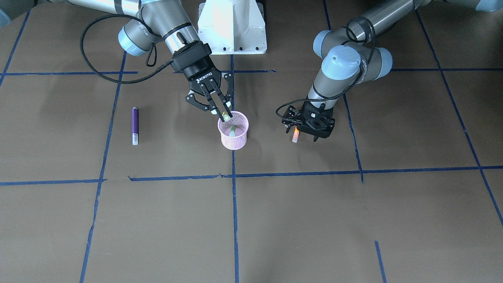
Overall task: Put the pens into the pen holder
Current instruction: 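Grasp orange marker with left gripper while right gripper carries highlighter to cup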
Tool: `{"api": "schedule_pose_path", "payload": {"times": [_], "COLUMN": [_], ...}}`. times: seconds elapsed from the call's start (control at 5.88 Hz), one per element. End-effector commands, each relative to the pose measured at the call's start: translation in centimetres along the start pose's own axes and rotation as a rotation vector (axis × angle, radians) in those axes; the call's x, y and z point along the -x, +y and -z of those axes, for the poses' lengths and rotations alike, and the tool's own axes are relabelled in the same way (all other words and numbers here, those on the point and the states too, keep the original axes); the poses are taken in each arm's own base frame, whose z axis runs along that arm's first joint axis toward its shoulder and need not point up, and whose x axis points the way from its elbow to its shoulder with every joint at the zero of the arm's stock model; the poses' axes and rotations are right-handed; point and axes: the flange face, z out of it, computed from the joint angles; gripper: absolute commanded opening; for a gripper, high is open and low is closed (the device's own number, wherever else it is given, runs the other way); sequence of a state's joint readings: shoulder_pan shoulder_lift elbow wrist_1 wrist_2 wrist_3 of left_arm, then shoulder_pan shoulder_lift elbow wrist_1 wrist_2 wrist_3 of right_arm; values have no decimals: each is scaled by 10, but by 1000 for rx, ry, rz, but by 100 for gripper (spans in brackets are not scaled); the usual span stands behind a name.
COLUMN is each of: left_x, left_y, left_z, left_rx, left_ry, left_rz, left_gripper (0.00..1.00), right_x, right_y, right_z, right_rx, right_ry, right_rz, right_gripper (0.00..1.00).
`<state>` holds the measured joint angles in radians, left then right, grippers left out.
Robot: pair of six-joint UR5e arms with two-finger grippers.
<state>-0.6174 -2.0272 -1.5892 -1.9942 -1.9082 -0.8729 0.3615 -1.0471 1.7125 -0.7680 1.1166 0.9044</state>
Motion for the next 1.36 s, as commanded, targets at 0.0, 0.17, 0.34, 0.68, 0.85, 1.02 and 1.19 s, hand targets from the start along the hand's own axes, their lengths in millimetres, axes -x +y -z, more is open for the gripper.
{"api": "schedule_pose_path", "payload": {"times": [0.0,0.17,0.34,0.68,0.85,1.02,1.19], "left_x": [0,0,1,1,2,1,-1], "left_y": [0,1,1,0,1,0,0], "left_z": [0,-1,-1,0,-1,0,1], "left_rx": [-2,-1,0,-2,-1,-1,-1], "left_ry": [3,2,1,1,0,0,2], "left_rz": [-2,-1,-1,-2,-1,-1,-3], "left_gripper": [100,100,100,100,100,100,100], "right_x": [0,11,18,20,21,24,21], "right_y": [20,18,22,21,19,10,-6], "right_z": [-9,-15,-25,-23,-21,-14,-5], "right_rx": [1,-4,1,-2,-3,-5,51], "right_ry": [34,30,35,26,22,8,-40], "right_rz": [27,24,27,15,28,30,30], "right_gripper": [1,2,5,99,100,100,100]}}
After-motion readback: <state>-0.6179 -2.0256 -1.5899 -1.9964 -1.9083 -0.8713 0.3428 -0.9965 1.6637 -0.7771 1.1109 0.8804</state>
